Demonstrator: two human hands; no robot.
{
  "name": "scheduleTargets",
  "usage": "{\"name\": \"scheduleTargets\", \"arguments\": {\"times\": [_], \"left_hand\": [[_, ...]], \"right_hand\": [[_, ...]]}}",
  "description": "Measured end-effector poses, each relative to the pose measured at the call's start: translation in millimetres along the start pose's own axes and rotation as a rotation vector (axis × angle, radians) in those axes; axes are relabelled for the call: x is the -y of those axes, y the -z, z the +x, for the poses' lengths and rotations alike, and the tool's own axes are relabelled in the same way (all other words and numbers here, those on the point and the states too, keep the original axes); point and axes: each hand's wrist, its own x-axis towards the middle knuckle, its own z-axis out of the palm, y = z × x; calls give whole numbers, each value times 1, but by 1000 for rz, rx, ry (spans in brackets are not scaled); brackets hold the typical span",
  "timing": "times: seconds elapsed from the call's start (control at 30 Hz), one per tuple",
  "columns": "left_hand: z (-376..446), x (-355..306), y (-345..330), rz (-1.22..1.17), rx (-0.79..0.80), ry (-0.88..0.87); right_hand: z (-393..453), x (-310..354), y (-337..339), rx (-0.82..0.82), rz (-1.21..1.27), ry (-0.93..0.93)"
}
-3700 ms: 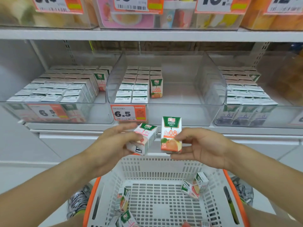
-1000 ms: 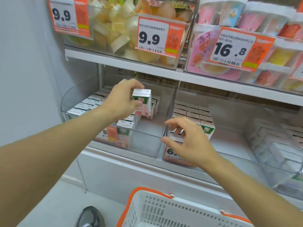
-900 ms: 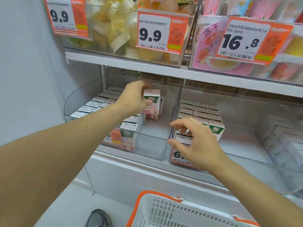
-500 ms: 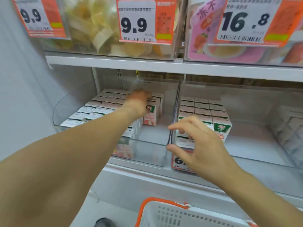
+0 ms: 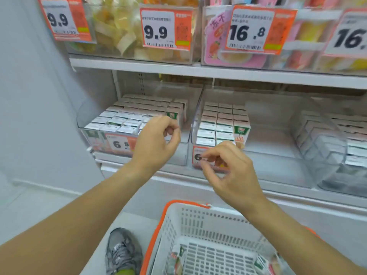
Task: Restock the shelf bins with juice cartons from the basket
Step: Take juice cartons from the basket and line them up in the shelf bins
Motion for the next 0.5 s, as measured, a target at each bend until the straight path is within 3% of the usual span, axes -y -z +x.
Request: {"name": "scheduleTargets", "arguments": {"times": [0.07,0.17,0.27,0.4,0.5], "left_hand": [[-45,-17,-5,-113,110,94],[-116,-28,-24,-273,536,310],[-188,-27,-50,-250,907,444],[-260,-25,-86,-193,1110,619],[-297,-23,-111,-138,1270,657]], "right_hand": [[-37,2,1,42,39,-70],[-104,-7,2,147,62,-263],[-170,-26,4,388,78,-533],[-250,-55,10,735,120,-850],[-296,-72,12,987,123,-1014]]}}
